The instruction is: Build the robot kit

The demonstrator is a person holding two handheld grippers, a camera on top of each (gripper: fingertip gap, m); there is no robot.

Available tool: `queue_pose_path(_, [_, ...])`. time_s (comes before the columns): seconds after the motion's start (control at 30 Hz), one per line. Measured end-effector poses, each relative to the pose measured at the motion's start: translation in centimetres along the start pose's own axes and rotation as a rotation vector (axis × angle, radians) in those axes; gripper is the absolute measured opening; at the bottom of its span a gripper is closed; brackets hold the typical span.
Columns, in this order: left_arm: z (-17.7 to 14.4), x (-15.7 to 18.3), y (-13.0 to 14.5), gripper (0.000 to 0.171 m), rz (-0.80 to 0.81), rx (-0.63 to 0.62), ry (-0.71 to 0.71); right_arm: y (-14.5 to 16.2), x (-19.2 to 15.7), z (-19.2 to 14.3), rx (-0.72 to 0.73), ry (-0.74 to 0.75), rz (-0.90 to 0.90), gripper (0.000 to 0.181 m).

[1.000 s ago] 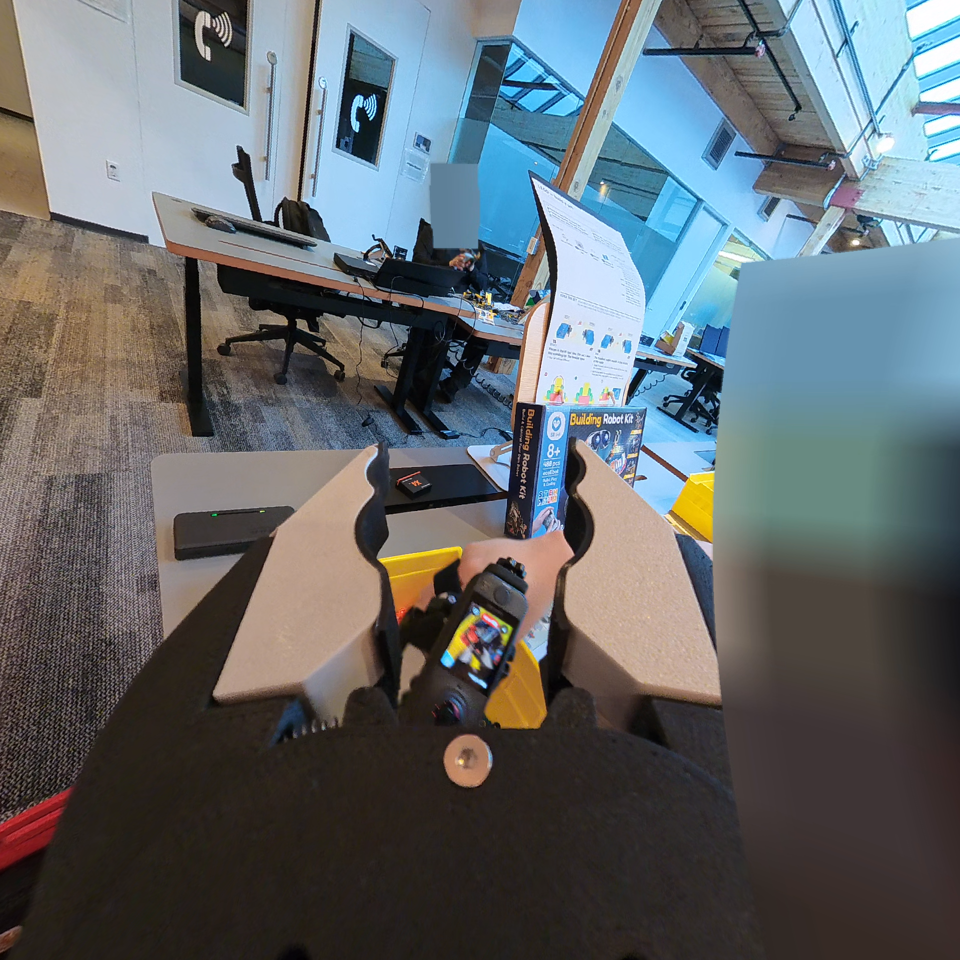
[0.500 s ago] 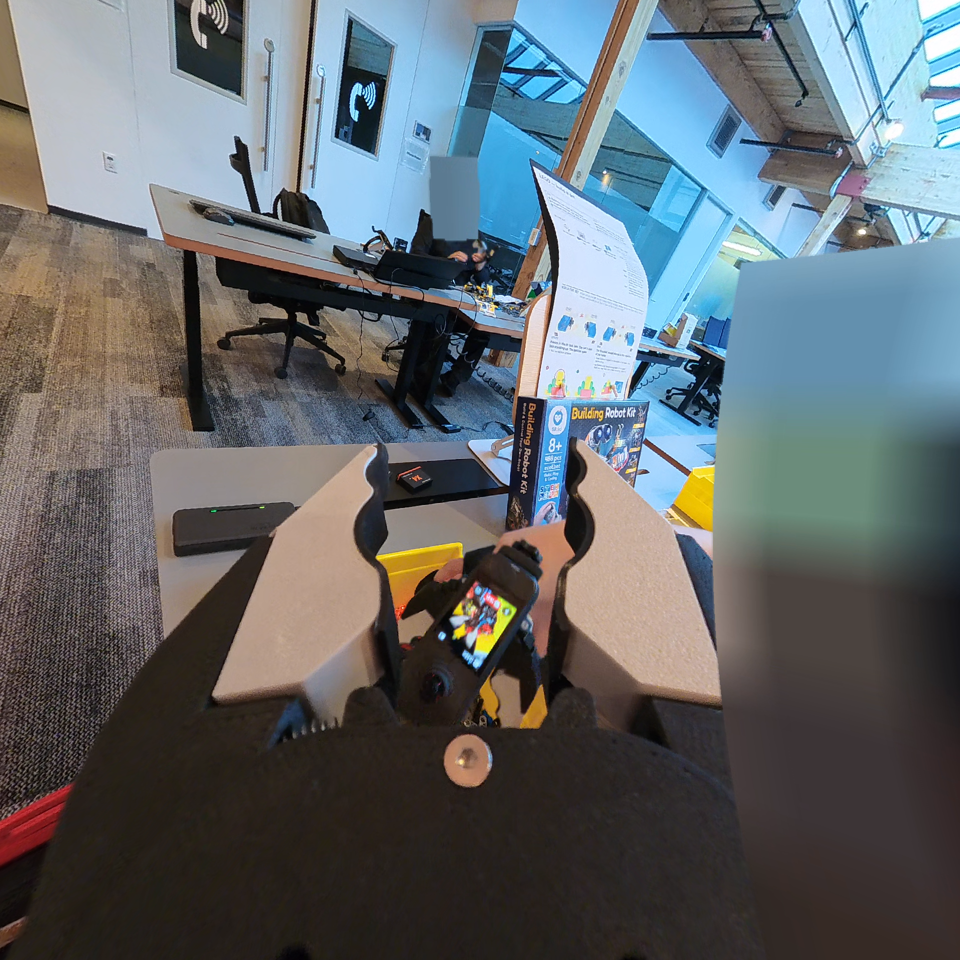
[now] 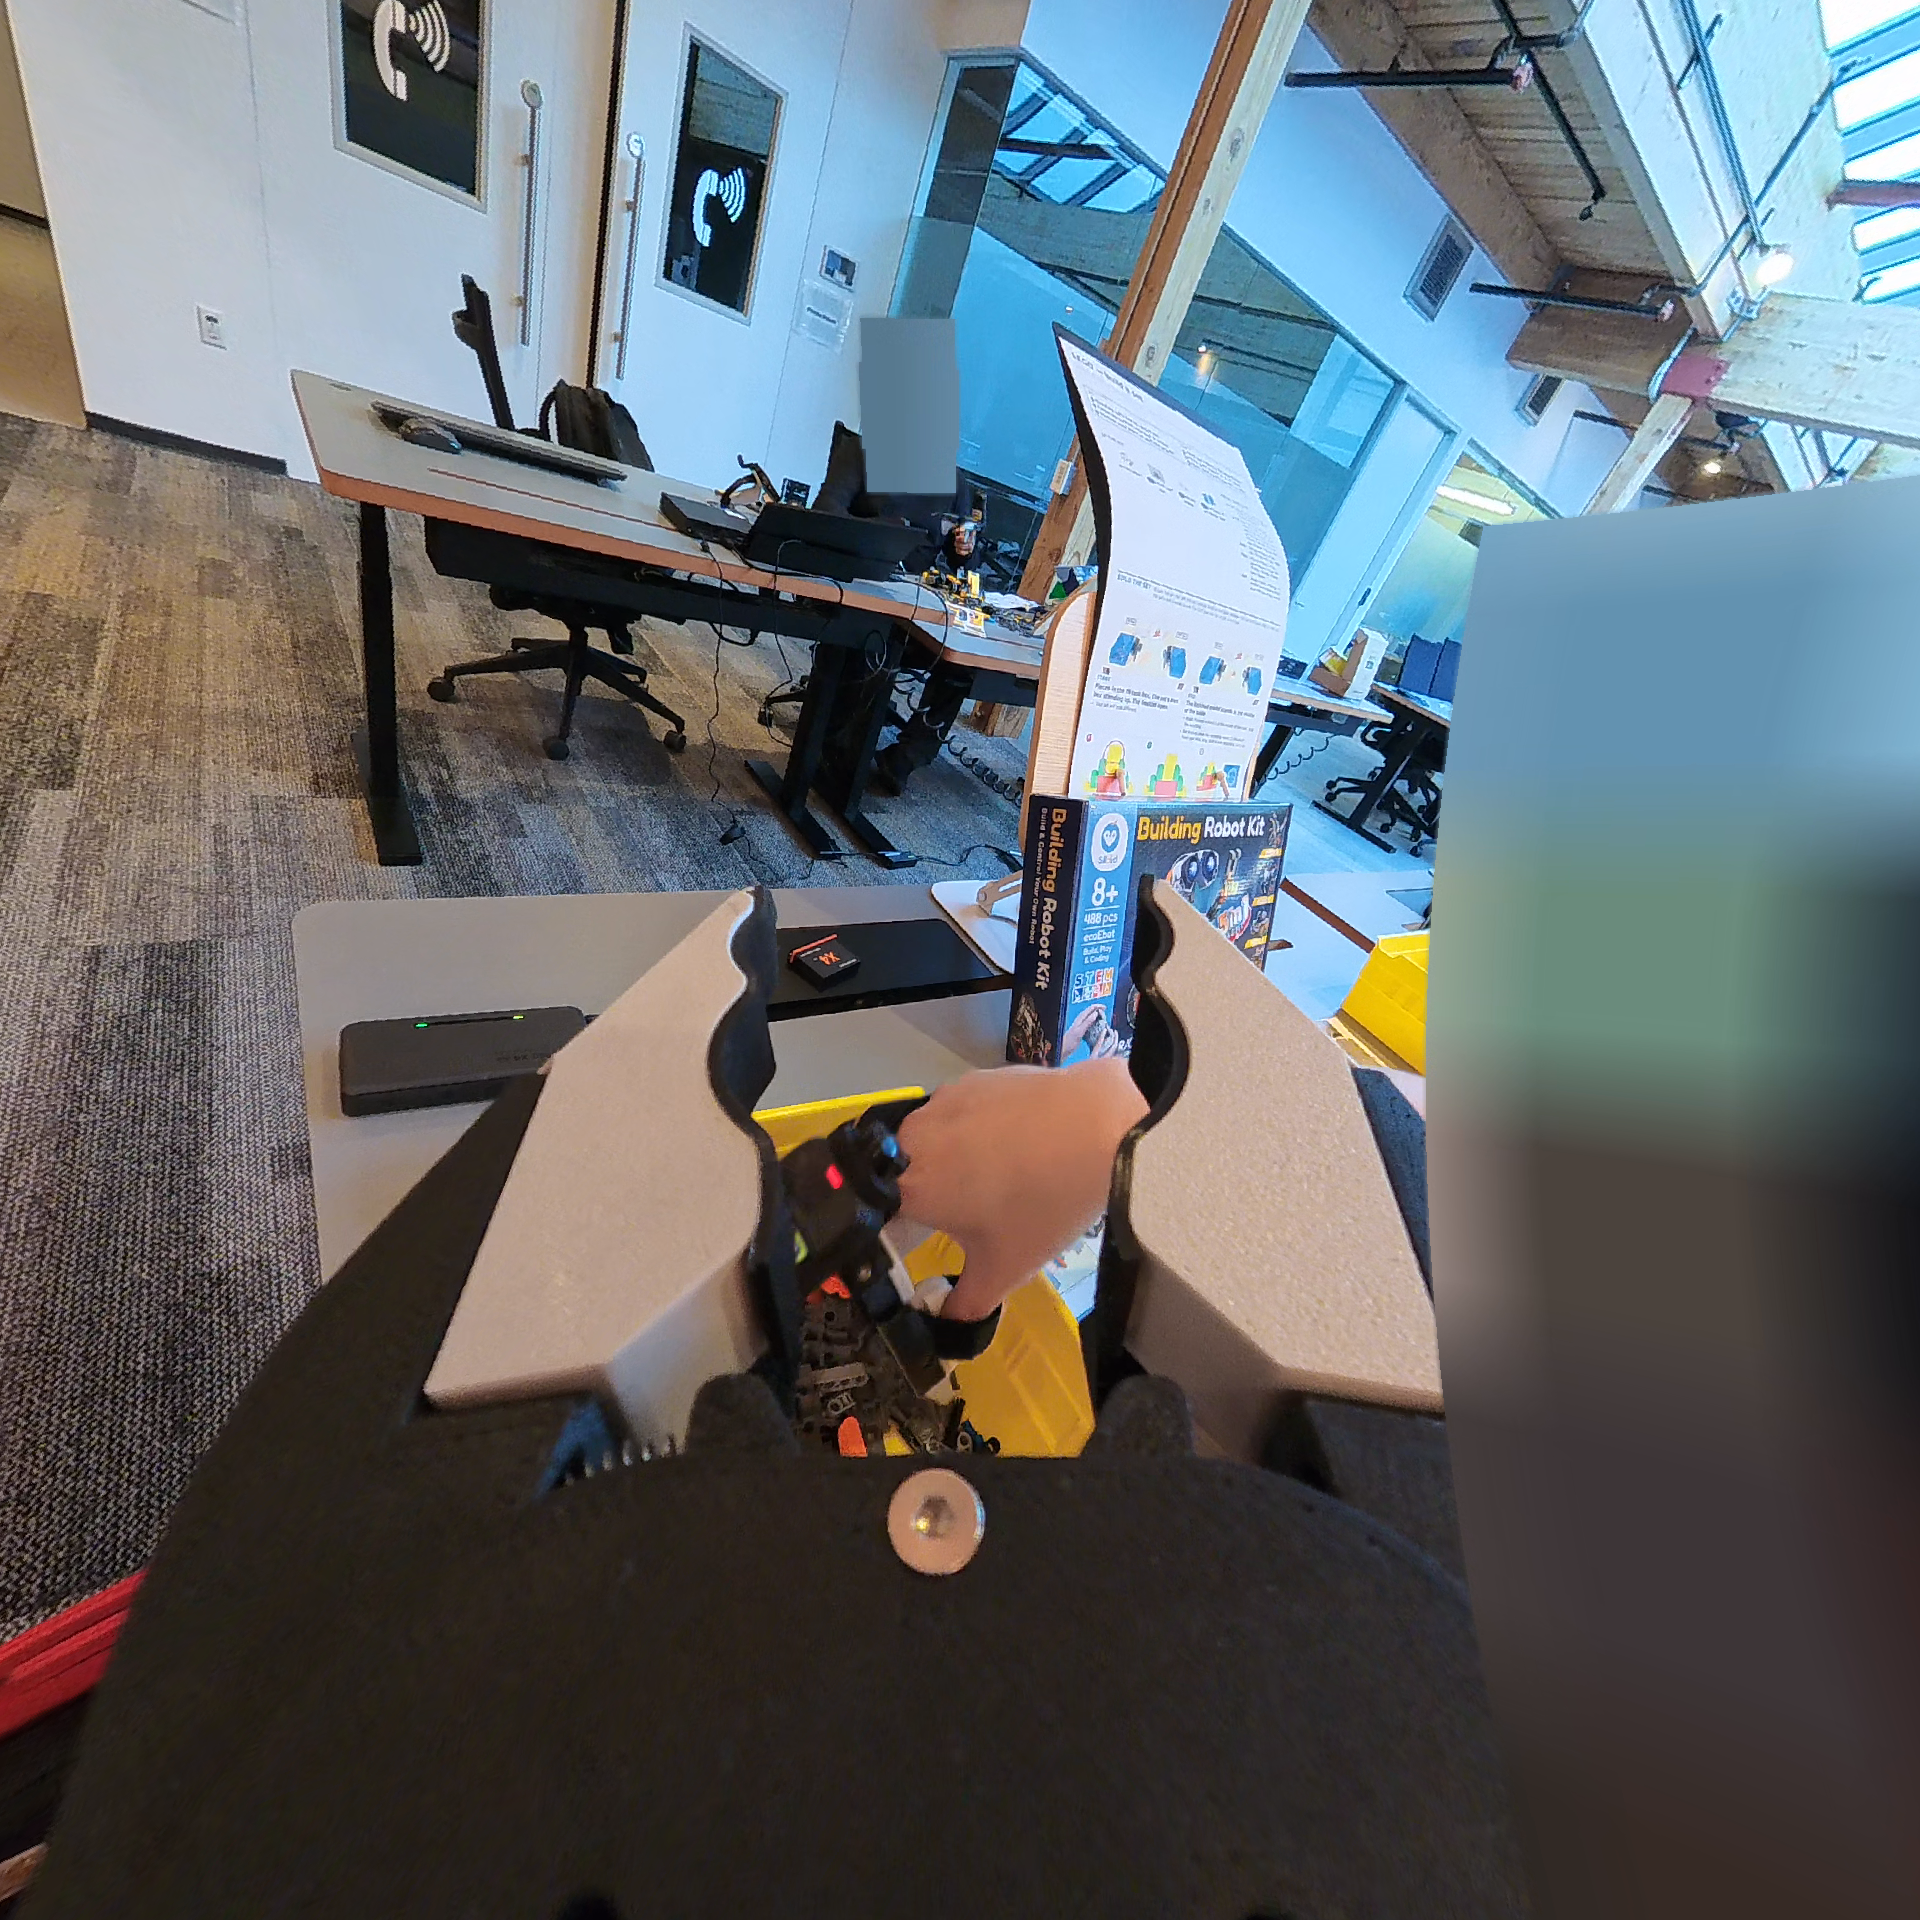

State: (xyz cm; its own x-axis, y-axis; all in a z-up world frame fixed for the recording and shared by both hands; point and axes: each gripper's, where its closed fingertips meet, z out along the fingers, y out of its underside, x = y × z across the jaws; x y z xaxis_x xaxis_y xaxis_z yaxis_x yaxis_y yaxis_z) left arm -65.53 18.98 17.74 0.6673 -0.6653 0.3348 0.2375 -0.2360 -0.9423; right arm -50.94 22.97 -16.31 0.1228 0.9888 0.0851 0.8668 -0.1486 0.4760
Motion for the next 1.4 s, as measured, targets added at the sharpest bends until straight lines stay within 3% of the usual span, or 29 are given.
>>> queue_pose_path(0.17, [0.0, 0.1, 0.1, 0.066, 0.001, -0.003, 0.004, -0.4, -2.6, -0.5, -0.013, -0.110, -0.024, 0.080])
queue_pose_path(0.3, [0.0, 0.1, 0.0, 0.066, 0.000, 0.000, 0.007, -1.8, -6.0, -2.3, 0.089, -0.306, -0.035, 0.057])
queue_pose_path(0.37, [0.0, 0.2, 0.0, 0.066, 0.001, 0.000, 0.007, -2.6, -8.7, -3.6, 0.136, -0.463, -0.045, 0.057])
queue_pose_path(0.53, [-0.1, 0.2, 0.0, 0.066, 0.001, 0.000, 0.010, -4.3, -12.0, -6.1, 0.260, -0.629, -0.120, 0.053])
queue_pose_path(0.67, [-0.1, 0.2, 0.0, 0.066, 0.001, -0.001, 0.012, -4.5, -10.7, -7.5, 0.346, -0.594, -0.136, 0.055])
queue_pose_path(0.73, [0.0, 0.3, 0.0, 0.066, 0.001, -0.003, 0.012, -4.0, -8.8, -7.4, 0.356, -0.505, -0.138, 0.060])
queue_pose_path(0.9, [0.1, 0.3, 0.1, 0.066, 0.003, -0.006, 0.012, -0.2, -5.4, -4.4, 0.173, -0.338, -0.132, 0.067])
queue_pose_path(1.07, [0.3, 0.3, 0.3, 0.066, 0.005, -0.017, 0.010, 0.9, -7.1, -1.7, 0.030, -0.358, -0.163, 0.063])
queue_pose_path(1.17, [0.3, 0.3, 0.3, 0.066, 0.007, -0.019, 0.009, -1.0, -8.8, -2.3, 0.097, -0.431, -0.161, 0.040])
queue_pose_path(1.4, [0.5, 0.4, 0.5, 0.066, 0.008, -0.029, 0.009, -4.8, -10.2, -6.2, 0.367, -0.512, -0.204, 0.037])
